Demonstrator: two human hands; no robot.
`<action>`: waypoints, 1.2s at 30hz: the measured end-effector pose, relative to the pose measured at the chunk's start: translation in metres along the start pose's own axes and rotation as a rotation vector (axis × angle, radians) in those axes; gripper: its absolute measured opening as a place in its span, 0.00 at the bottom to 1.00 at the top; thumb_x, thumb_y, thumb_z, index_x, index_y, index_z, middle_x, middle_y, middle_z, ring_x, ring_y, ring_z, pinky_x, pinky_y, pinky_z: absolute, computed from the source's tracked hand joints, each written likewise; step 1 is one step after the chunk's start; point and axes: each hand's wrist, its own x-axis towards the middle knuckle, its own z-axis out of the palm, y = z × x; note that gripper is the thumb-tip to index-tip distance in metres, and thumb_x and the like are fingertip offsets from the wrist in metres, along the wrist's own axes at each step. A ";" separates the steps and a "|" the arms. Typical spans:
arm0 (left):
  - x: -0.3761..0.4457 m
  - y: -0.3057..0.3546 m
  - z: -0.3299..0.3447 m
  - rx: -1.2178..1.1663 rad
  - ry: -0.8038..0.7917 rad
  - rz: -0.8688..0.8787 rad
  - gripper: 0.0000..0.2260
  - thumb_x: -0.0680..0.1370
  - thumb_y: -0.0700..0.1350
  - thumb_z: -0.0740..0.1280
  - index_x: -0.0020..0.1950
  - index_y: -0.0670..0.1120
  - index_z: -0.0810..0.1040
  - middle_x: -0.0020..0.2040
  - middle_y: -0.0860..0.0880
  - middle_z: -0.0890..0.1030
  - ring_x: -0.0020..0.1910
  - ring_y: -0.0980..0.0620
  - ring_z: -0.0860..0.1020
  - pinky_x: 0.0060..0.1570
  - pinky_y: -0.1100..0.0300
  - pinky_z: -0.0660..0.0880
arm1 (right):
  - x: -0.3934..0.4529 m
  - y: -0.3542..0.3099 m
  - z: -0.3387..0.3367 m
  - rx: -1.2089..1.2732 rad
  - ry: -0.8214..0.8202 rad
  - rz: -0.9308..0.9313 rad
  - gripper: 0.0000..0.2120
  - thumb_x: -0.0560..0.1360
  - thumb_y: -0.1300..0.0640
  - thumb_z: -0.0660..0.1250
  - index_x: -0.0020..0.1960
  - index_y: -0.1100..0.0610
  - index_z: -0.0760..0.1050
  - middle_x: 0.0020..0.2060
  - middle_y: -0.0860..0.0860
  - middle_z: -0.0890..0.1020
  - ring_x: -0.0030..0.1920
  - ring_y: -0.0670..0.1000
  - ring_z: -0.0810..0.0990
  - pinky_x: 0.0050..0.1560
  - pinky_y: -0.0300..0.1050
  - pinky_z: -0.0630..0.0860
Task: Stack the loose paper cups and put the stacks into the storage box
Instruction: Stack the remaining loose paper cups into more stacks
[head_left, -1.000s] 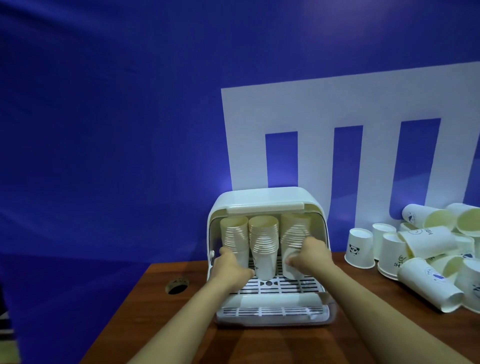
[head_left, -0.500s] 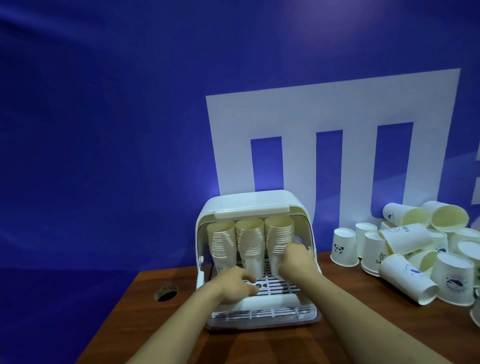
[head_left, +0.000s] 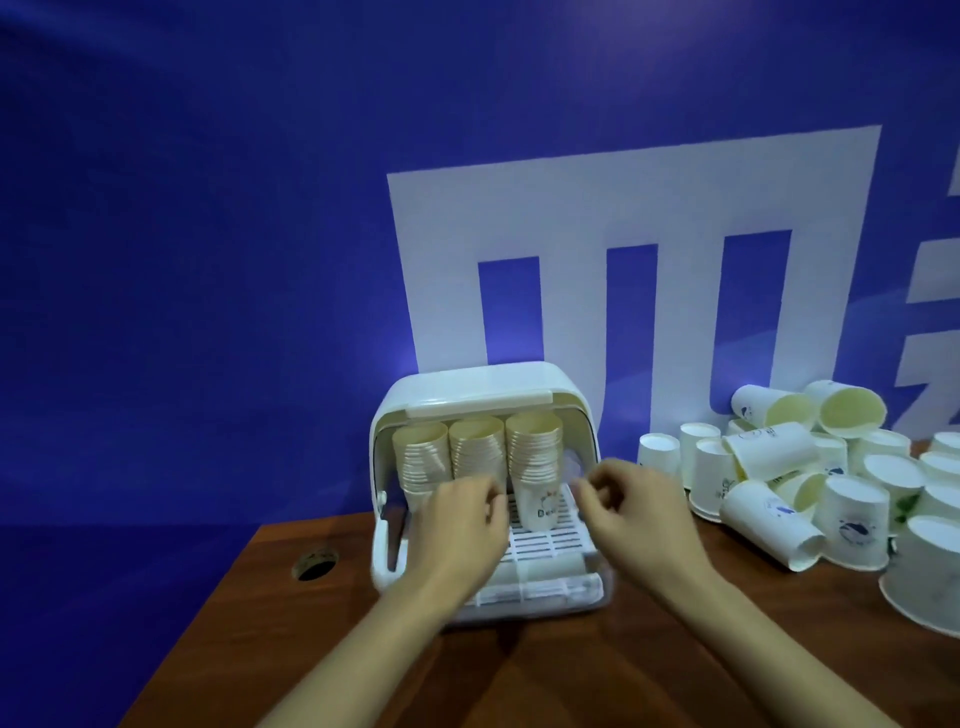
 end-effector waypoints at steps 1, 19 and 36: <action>-0.010 0.020 -0.001 -0.059 0.035 0.063 0.10 0.82 0.49 0.63 0.48 0.48 0.82 0.46 0.49 0.85 0.47 0.45 0.82 0.47 0.48 0.79 | -0.006 0.011 -0.008 0.099 0.041 0.065 0.12 0.77 0.53 0.69 0.35 0.54 0.78 0.27 0.46 0.82 0.29 0.44 0.80 0.35 0.44 0.76; 0.054 0.220 0.155 -0.225 -0.516 -0.303 0.37 0.74 0.78 0.59 0.61 0.49 0.83 0.57 0.49 0.86 0.58 0.46 0.84 0.57 0.55 0.75 | -0.046 0.123 -0.033 0.781 0.676 0.553 0.15 0.82 0.64 0.60 0.39 0.58 0.77 0.23 0.52 0.77 0.22 0.51 0.71 0.25 0.38 0.70; -0.103 0.131 0.097 -0.661 -0.005 -0.240 0.31 0.68 0.51 0.84 0.66 0.54 0.72 0.56 0.61 0.79 0.55 0.67 0.78 0.52 0.66 0.74 | -0.055 0.121 -0.039 0.655 0.599 0.481 0.11 0.76 0.55 0.60 0.38 0.49 0.77 0.25 0.50 0.78 0.30 0.54 0.78 0.42 0.63 0.78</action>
